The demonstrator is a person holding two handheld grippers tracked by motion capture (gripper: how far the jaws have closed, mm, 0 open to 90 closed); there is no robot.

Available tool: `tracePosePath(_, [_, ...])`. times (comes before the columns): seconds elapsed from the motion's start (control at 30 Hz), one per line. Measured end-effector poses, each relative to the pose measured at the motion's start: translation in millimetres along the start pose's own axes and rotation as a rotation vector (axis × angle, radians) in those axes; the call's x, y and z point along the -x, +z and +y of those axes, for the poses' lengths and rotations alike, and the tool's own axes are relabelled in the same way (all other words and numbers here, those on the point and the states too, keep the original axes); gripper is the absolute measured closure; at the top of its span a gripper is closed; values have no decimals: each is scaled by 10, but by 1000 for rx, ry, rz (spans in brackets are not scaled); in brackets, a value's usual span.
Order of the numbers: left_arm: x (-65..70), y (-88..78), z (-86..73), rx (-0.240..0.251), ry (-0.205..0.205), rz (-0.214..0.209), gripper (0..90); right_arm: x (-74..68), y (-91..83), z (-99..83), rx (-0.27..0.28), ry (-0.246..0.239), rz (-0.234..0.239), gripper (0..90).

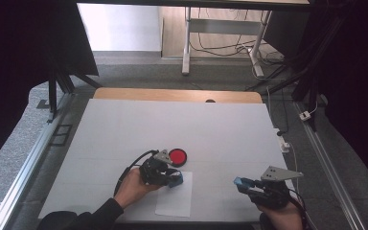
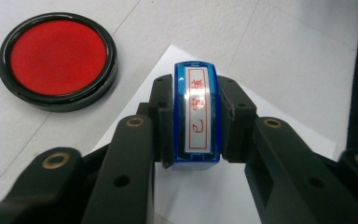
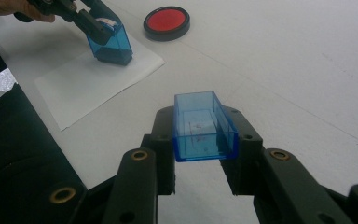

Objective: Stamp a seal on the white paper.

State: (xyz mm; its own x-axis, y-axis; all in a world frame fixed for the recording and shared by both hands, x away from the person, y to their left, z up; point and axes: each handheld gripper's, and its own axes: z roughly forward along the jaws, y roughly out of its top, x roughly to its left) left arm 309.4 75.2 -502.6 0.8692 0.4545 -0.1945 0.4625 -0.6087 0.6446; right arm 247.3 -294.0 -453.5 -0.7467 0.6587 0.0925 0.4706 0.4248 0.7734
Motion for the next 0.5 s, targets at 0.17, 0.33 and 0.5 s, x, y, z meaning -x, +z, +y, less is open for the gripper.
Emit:
tracePosePath(0.17, [26, -74, 27, 40, 6, -6, 701, 1, -1, -1, 1, 0, 0, 690])
tracePosePath(0.33, [33, -156, 38, 68, 7, -15, 701, -2, -2, 0, 0, -2, -2, 690])
tracePosePath(0.5, [38, -255, 54, 111, 10, -27, 701, 0, -1, 0, 2, -2, 2, 689])
